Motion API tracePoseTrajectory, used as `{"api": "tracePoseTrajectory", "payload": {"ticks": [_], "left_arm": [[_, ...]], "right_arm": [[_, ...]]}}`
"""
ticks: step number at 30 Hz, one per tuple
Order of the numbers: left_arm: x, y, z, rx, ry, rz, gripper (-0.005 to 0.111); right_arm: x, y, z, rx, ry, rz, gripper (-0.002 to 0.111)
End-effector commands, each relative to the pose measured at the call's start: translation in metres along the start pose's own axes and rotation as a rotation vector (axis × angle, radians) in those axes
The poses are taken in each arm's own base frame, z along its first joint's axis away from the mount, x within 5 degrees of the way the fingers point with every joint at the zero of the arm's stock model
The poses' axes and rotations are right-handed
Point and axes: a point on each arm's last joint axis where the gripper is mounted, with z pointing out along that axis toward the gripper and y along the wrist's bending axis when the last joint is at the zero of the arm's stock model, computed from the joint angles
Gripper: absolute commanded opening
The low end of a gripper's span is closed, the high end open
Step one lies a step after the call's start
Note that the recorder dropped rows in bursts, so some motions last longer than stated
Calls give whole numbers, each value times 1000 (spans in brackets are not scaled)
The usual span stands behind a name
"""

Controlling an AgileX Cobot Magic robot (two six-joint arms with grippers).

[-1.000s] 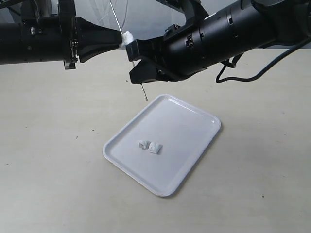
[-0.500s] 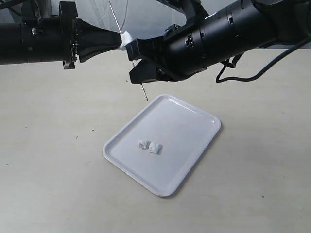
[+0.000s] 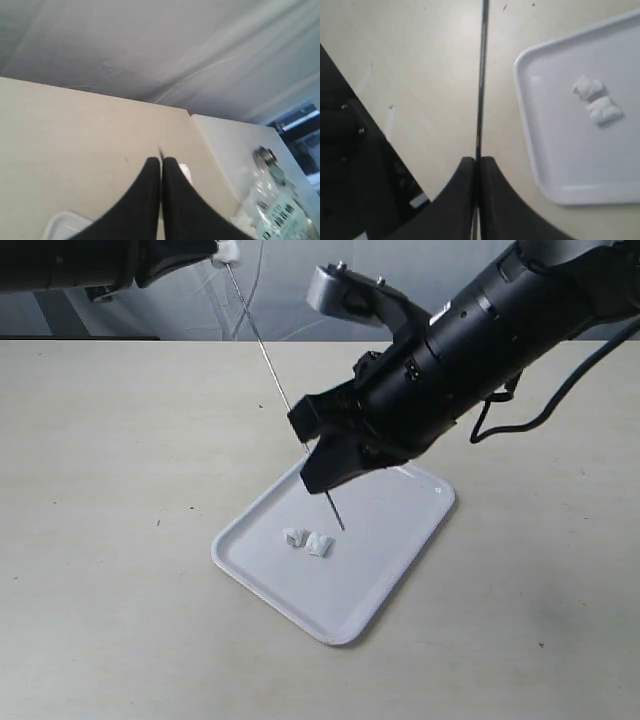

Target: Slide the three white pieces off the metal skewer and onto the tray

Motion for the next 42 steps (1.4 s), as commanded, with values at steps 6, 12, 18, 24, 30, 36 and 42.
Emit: {"api": "tracePoseTrajectory", "payload": {"ticks": [6,12,18,24,30,36,42], "left_arm": [[-17,11,-4,-206,-91,18,0],[69,-19,16,-23,554,55,0],[107,-22,30,-94,696,172,24],[123,-6,30,-189,681,96,13],[104,-26,-12,-295,353,186,0],[100,-53,-60,-279,142,178,0],[99,-77,-92,-212,36,214,0]], "right_arm": [[25,-40,-13,472,274,23,-1],[15,-65,-28,808,157,22,-1],[12,-64,-27,797,133,20,-1],[19,-66,-12,682,312,-116,-1],[15,-100,39,646,400,-185,-1],[17,-123,76,607,438,-214,-1],[6,-130,87,605,415,-224,-1]]}}
